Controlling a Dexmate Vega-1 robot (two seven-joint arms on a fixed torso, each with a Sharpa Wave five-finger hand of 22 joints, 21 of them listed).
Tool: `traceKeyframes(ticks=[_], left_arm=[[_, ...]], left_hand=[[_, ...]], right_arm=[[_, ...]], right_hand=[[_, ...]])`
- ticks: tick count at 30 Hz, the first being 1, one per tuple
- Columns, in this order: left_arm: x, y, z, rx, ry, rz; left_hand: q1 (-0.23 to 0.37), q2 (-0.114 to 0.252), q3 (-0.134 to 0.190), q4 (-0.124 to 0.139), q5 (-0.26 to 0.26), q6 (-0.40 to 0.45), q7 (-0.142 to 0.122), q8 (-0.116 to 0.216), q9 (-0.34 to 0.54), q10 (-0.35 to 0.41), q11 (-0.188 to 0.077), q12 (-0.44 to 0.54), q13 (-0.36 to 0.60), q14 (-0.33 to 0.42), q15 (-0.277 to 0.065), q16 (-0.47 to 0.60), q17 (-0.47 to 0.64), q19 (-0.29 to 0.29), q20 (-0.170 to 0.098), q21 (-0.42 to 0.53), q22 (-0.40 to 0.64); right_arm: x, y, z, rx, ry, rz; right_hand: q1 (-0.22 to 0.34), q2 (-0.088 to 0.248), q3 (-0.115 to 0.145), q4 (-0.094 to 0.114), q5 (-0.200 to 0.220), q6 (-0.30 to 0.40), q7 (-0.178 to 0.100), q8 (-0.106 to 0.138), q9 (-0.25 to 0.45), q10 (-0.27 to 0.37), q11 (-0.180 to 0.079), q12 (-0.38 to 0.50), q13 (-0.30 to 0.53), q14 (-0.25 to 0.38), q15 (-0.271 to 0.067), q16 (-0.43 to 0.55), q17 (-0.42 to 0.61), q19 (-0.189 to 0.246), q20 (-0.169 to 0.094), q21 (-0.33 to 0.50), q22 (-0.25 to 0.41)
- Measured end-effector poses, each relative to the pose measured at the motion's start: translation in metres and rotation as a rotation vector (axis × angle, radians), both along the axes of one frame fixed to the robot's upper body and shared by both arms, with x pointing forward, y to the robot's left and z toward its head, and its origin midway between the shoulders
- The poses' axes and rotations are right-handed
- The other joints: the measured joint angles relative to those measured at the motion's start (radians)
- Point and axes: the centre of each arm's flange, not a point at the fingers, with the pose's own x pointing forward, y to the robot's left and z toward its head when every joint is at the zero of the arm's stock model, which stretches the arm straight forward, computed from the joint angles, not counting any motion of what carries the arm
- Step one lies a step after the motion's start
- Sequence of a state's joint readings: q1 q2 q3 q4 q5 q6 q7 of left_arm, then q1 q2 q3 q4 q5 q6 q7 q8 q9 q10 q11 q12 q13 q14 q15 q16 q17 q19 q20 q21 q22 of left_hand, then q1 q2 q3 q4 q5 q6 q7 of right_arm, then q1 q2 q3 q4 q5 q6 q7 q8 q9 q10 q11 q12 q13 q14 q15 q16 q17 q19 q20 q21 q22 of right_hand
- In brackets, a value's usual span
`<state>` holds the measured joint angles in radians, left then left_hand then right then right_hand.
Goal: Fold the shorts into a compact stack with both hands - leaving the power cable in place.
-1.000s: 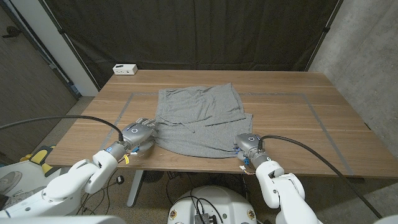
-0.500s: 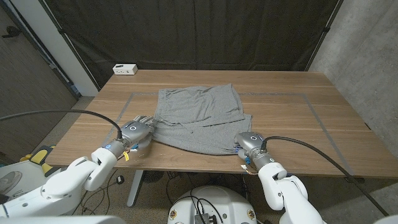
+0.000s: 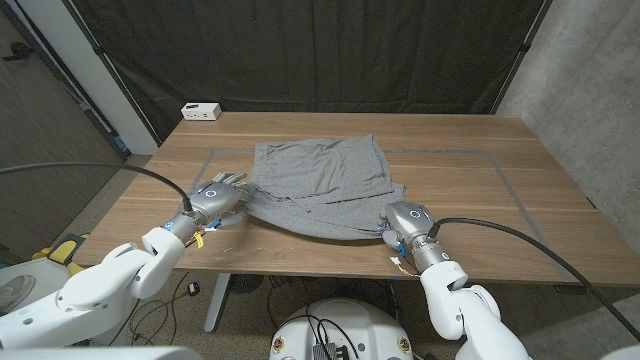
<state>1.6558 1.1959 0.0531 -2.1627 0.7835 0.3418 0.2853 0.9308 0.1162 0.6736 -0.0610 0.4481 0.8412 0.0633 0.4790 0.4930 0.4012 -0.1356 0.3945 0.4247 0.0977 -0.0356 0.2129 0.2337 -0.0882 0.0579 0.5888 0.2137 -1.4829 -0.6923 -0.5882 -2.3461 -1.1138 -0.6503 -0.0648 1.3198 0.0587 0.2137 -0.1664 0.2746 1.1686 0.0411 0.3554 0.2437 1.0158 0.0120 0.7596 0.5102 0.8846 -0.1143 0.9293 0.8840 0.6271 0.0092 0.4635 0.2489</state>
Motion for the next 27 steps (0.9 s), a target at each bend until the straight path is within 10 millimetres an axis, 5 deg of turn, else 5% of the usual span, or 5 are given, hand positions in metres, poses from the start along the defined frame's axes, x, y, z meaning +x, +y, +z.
traceKeyframes(ticks=[14, 27], left_arm=[[-0.02, -0.006, 0.025, -0.033, -0.158, -0.066], [-0.037, -0.006, 0.043, -0.08, -0.258, -0.099]], left_hand=[[-0.043, -0.053, 0.039, -0.044, 0.203, 0.074, 0.012, 0.0, 0.0, 0.092, 0.011, 0.039, -0.003, 0.089, -0.004, 0.0, -0.011, 0.046, 0.007, 0.037, -0.009], [-0.054, -0.064, 0.057, -0.058, 0.269, 0.076, 0.014, 0.0, 0.007, 0.092, 0.011, 0.039, -0.008, 0.093, 0.0, 0.0, -0.015, 0.051, 0.012, 0.045, -0.014]], right_arm=[[-0.011, -0.005, 0.013, 0.032, -0.142, 0.016], [-0.018, -0.006, 0.03, 0.039, -0.25, 0.042]], right_hand=[[-0.009, -0.025, 0.034, -0.002, 0.051, 0.016, 0.002, 0.008, 0.016, 0.009, 0.003, 0.021, 0.048, 0.007, -0.004, 0.0, 0.044, 0.0, 0.0, 0.025, 0.004], [-0.026, -0.045, 0.069, 0.002, 0.088, 0.016, 0.002, 0.015, 0.03, 0.006, 0.008, 0.037, 0.089, 0.007, -0.003, -0.005, 0.085, 0.006, 0.005, 0.044, 0.005]])
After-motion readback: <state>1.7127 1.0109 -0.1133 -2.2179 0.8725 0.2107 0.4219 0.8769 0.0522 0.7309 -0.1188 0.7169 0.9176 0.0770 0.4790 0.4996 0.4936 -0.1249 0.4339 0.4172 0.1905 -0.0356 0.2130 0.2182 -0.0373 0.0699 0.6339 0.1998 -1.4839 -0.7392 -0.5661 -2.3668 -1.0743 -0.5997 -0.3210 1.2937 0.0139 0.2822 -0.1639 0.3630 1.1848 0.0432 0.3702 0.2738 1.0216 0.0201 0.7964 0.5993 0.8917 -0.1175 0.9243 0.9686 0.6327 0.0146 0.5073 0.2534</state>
